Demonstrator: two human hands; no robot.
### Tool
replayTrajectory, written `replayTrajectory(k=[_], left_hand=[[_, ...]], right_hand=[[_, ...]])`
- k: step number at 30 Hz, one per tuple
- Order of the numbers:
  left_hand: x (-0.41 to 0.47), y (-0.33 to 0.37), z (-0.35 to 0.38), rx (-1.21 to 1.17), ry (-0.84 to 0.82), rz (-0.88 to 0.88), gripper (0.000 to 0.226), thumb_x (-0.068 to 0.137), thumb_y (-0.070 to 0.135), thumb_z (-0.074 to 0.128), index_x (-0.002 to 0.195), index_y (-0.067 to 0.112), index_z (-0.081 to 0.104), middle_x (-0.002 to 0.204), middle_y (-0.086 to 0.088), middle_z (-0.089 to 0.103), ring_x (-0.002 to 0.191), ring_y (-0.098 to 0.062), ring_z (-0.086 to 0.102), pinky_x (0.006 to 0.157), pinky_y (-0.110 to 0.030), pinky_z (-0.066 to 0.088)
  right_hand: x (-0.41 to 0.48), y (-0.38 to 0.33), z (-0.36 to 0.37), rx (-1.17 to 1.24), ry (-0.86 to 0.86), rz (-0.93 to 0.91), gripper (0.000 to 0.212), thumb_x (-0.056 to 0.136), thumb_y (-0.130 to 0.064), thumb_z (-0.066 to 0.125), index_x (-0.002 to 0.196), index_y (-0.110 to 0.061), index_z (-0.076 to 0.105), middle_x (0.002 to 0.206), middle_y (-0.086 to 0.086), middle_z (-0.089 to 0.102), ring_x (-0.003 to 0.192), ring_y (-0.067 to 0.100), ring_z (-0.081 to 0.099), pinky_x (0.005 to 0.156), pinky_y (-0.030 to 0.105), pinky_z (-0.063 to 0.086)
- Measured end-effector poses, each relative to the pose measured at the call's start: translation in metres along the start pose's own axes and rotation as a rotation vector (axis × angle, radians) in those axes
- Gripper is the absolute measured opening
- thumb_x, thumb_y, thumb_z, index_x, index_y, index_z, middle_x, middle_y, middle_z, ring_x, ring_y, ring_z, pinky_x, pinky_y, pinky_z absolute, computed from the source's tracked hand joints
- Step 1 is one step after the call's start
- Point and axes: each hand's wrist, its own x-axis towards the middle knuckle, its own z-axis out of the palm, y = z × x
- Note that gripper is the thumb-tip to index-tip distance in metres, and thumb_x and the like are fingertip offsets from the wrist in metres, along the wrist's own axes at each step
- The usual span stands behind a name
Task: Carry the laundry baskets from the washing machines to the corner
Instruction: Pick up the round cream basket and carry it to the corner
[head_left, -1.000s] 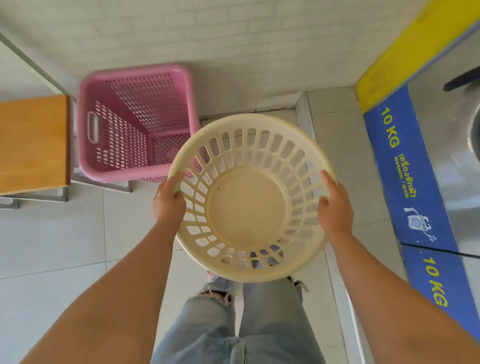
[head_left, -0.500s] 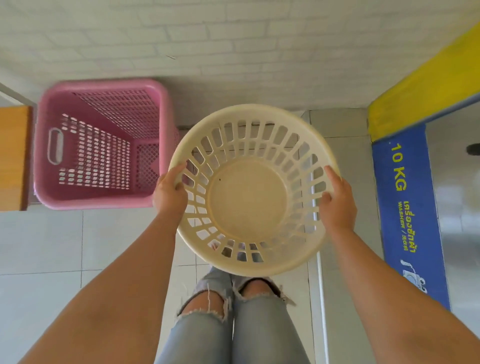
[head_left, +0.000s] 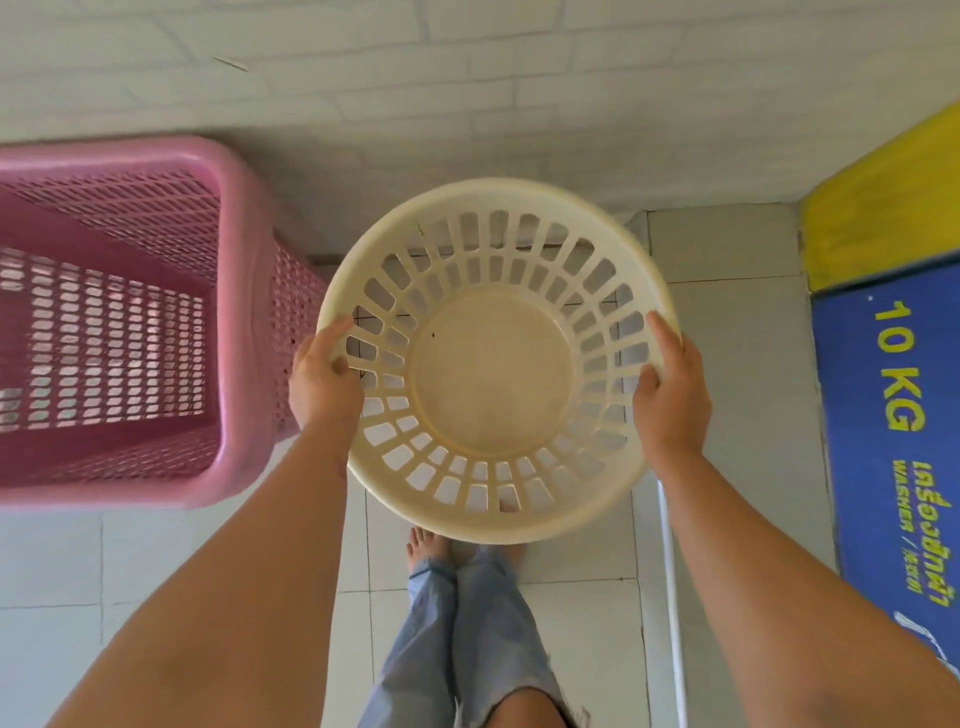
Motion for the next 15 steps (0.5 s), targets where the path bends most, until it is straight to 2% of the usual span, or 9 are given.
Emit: replayTrajectory(k=[4, 8, 11, 15], left_hand=[[0.029, -0.022, 0.036, -0.02, 0.021, -0.055, 0.065, 0.09, -0.005, 0.038, 0.128, 0.045, 0.056, 0.13, 0.007, 0.056, 0.094, -0.016, 0.059, 0.075, -0.036, 0.054], [0.06, -0.042, 0.066, -0.055, 0.015, -0.056, 0.061, 0.093, -0.001, 0.04, 0.126, 0.049, 0.055, 0.13, 0.006, 0.054, 0.102, -0.021, 0.063, 0.083, -0.043, 0.057], [0.079, -0.055, 0.085, -0.042, 0.031, -0.031, 0.058, 0.094, -0.001, 0.041, 0.128, 0.044, 0.056, 0.131, 0.003, 0.053, 0.104, -0.018, 0.059, 0.088, -0.036, 0.053], [0.101, -0.062, 0.104, -0.1, 0.008, -0.037, 0.06, 0.095, 0.0, 0.039, 0.124, 0.05, 0.055, 0.129, 0.005, 0.051, 0.102, -0.022, 0.062, 0.085, -0.045, 0.057]], right_hand=[[0.029, 0.016, 0.048, -0.004, 0.001, -0.035, 0.063, 0.095, -0.002, 0.044, 0.144, -0.042, 0.039, 0.152, -0.006, 0.036, 0.119, 0.025, 0.056, 0.086, 0.033, 0.046], [0.053, 0.028, 0.088, -0.011, 0.011, -0.079, 0.063, 0.095, 0.0, 0.045, 0.145, -0.039, 0.038, 0.152, -0.006, 0.036, 0.122, 0.021, 0.055, 0.083, 0.025, 0.043], [0.068, 0.034, 0.114, -0.01, 0.027, -0.113, 0.064, 0.095, -0.001, 0.046, 0.145, -0.04, 0.037, 0.154, -0.006, 0.034, 0.121, 0.022, 0.056, 0.087, 0.033, 0.05], [0.085, 0.04, 0.138, -0.024, 0.031, -0.128, 0.063, 0.096, -0.002, 0.046, 0.145, -0.039, 0.036, 0.156, -0.004, 0.031, 0.12, 0.024, 0.057, 0.089, 0.039, 0.054]])
